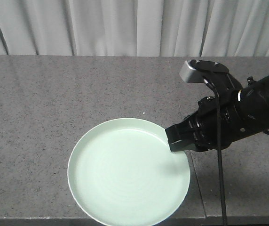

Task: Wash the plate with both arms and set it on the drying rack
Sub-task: 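Pinch the plate rim with the right gripper and lift it, then hold the plate in the right gripper while the base turns away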

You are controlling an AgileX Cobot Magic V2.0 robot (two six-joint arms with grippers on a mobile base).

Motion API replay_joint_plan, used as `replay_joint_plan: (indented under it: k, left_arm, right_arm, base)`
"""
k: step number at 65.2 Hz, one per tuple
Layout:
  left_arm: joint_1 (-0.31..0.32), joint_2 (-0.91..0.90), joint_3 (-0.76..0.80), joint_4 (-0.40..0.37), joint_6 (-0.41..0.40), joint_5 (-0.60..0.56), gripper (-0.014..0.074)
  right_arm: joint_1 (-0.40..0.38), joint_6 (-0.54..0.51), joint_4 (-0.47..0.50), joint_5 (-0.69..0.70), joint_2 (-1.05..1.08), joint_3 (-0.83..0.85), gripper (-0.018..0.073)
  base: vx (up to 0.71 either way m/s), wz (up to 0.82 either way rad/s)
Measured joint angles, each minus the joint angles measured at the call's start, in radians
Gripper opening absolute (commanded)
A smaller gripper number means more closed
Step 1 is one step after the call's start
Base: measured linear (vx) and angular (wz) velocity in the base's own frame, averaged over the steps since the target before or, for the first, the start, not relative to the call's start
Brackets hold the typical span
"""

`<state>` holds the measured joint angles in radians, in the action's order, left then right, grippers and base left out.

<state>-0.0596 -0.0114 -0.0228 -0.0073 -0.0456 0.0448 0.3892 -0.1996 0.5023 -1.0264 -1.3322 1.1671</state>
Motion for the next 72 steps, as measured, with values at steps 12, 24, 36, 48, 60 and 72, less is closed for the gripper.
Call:
replay_joint_plan:
  k: [12, 24, 36, 48, 60, 72]
  left_arm:
    - [0.000, 0.000, 0.000, 0.000, 0.000, 0.000, -0.0006]
    - [0.000, 0.000, 0.000, 0.000, 0.000, 0.000, -0.0006]
    - [0.000, 0.000, 0.000, 0.000, 0.000, 0.000, -0.0006]
    - [0.000, 0.000, 0.000, 0.000, 0.000, 0.000, -0.0006]
    - [0.000, 0.000, 0.000, 0.000, 0.000, 0.000, -0.0006]
    - [0.000, 0.000, 0.000, 0.000, 0.000, 0.000, -0.0006]
  right_arm:
    - [0.000, 0.000, 0.000, 0.000, 0.000, 0.000, -0.0008]
    - [0.000, 0.000, 0.000, 0.000, 0.000, 0.000, -0.0008]
    - [0.000, 0.000, 0.000, 0.000, 0.000, 0.000, -0.0008]
    - [0.000, 0.000, 0.000, -0.007, 0.000, 0.000, -0.0008]
    - [0.000, 0.000, 0.000, -0.010, 0.000, 0.000, -0.0008]
    - [0.000, 0.000, 0.001, -0.011, 0.000, 0.000, -0.0008]
  base:
    - [-0.01, 0.03]
    - [-0.02, 0.08]
    - [-0.03, 0.15]
    - [-0.02, 0.26]
    - [-0.01, 0.38]
    - [-0.02, 0.45]
